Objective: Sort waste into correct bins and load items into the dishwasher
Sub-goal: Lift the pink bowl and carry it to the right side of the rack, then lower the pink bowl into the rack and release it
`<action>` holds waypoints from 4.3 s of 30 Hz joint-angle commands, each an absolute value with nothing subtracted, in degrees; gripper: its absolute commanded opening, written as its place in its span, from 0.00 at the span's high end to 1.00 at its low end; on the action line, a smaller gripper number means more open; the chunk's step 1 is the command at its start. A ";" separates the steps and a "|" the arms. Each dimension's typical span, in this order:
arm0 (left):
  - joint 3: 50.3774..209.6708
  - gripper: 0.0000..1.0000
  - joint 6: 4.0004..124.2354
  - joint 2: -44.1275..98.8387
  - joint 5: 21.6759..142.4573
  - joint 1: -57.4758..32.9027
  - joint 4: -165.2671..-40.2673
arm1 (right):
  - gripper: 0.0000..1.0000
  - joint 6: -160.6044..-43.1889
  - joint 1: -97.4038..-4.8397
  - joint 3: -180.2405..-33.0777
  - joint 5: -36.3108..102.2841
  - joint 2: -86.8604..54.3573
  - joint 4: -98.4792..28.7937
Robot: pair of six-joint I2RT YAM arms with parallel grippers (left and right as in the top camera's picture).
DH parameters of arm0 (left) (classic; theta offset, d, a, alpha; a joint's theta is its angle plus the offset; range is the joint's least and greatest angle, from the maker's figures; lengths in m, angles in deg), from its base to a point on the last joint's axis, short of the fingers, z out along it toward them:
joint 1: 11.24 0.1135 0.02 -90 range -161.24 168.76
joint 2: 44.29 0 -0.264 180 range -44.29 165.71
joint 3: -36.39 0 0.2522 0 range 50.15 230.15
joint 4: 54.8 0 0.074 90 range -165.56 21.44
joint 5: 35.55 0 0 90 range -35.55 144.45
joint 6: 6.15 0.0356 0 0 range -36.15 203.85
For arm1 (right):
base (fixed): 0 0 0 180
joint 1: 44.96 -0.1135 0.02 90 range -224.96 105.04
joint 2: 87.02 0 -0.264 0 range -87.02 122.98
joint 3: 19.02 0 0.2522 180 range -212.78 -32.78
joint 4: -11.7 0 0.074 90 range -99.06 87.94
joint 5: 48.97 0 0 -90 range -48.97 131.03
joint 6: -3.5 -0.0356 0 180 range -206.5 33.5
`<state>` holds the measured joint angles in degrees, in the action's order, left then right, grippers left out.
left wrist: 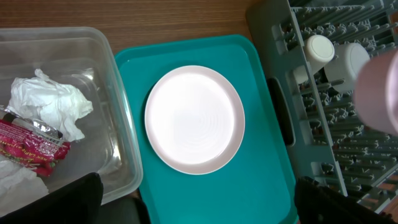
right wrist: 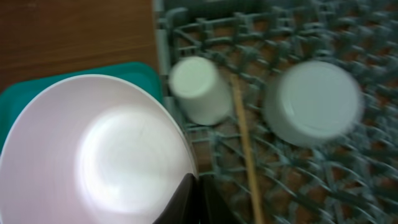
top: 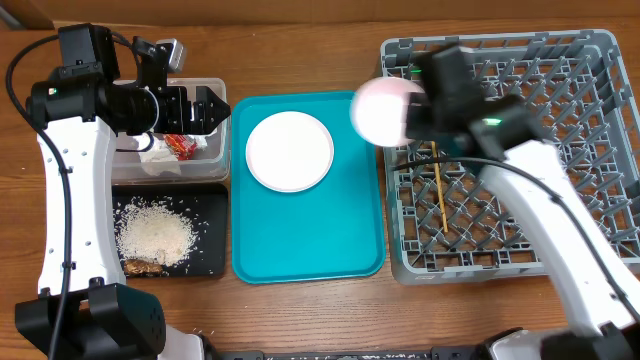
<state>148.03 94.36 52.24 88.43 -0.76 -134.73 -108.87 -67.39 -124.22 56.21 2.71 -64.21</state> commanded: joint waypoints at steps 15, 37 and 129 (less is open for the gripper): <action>149.54 0.00 93.94 51.80 88.34 -1.15 -134.71 | 0.96 -108.74 -47.00 -123.74 89.00 -0.74 -89.15; 149.54 0.00 93.94 51.80 88.34 -1.15 -134.71 | 0.96 -66.53 -45.49 -122.76 93.26 8.24 -89.39; 149.54 0.00 93.94 51.80 88.34 -1.15 -134.71 | 0.89 -92.74 -27.64 -119.04 19.77 15.89 -78.65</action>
<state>148.03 94.36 52.24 88.43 -0.76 -134.73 -92.76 -27.31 -121.34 20.28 16.54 -78.68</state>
